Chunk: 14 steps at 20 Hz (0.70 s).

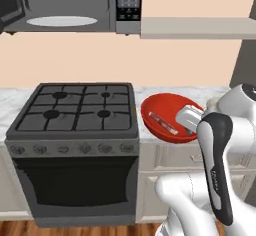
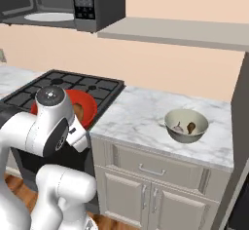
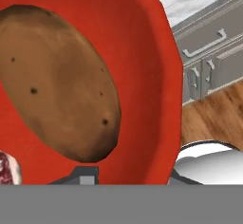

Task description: Place the bowl containing the steak and potato in the microwave. Close the microwave door and press the start button to microwave the meal.

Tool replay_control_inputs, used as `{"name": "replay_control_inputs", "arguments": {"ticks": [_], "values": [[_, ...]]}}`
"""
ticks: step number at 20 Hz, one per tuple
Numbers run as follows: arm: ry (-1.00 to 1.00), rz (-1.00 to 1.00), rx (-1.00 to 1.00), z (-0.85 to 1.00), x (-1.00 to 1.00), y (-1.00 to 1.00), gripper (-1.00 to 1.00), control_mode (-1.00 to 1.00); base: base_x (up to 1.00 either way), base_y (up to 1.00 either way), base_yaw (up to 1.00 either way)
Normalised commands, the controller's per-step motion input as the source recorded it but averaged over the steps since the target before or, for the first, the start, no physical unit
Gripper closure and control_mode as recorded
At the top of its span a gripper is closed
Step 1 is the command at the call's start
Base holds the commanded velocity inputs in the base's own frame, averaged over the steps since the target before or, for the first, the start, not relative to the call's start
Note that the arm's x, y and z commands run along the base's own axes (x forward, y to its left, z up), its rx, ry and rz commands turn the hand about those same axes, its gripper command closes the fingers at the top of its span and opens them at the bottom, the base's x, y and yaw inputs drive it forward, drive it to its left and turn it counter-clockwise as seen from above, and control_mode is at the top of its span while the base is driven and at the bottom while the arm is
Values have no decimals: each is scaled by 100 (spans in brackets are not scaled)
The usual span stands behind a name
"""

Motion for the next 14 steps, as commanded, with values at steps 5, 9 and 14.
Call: {"name": "replay_control_inputs", "arguments": {"ticks": [5, 9, 14], "values": [[0, 0, 0, 0, 0, 0, 100, 100, 31, 99, 7], [0, 0, 0, 0, 0, 0, 100, 100, 46, 89, 0], [0, 0, 0, 0, 0, 0, 100, 100, 56, 47, -8]]}}
